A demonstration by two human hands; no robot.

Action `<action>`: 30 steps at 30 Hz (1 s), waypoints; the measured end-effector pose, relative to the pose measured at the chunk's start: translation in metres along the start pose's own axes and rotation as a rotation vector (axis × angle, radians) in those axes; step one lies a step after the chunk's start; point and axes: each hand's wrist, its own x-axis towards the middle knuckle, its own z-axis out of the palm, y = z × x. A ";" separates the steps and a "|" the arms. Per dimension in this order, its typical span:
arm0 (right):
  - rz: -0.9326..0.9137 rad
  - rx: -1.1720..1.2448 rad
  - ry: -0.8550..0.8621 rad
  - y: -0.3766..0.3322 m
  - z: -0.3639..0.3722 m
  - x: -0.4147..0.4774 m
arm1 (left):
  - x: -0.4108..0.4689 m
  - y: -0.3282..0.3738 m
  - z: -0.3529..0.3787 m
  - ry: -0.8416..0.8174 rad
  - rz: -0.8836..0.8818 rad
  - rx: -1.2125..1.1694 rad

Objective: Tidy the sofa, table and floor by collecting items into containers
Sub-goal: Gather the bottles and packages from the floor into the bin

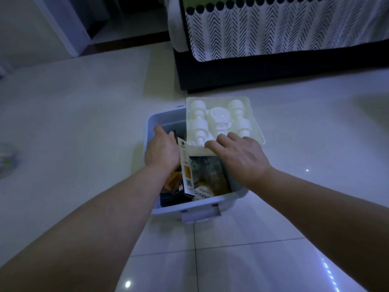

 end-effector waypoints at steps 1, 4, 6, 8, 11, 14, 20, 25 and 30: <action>-0.035 -0.003 -0.013 -0.002 0.001 0.000 | -0.001 -0.002 -0.002 0.011 -0.006 0.010; -0.115 -0.019 -0.027 -0.005 0.005 0.002 | -0.002 -0.009 -0.005 0.021 -0.017 0.025; -0.171 -0.038 -0.035 -0.005 0.010 0.004 | -0.001 -0.014 -0.004 0.020 -0.020 0.039; -0.225 -0.044 -0.032 -0.005 0.019 0.004 | 0.001 -0.016 -0.003 0.028 -0.013 0.048; -0.287 -0.039 0.026 -0.001 0.026 0.004 | 0.005 -0.017 -0.002 0.044 0.018 0.078; -0.387 0.078 0.129 -0.002 0.029 -0.002 | 0.007 -0.021 -0.003 0.063 0.074 0.208; -0.587 0.188 0.013 -0.034 0.038 -0.015 | 0.007 -0.049 -0.005 -0.087 0.060 0.485; -0.545 0.229 -0.009 -0.053 0.045 0.006 | 0.010 -0.065 -0.012 -0.158 0.049 0.506; -0.377 0.335 0.013 -0.087 0.059 0.040 | 0.022 -0.093 -0.031 -0.114 -0.008 0.487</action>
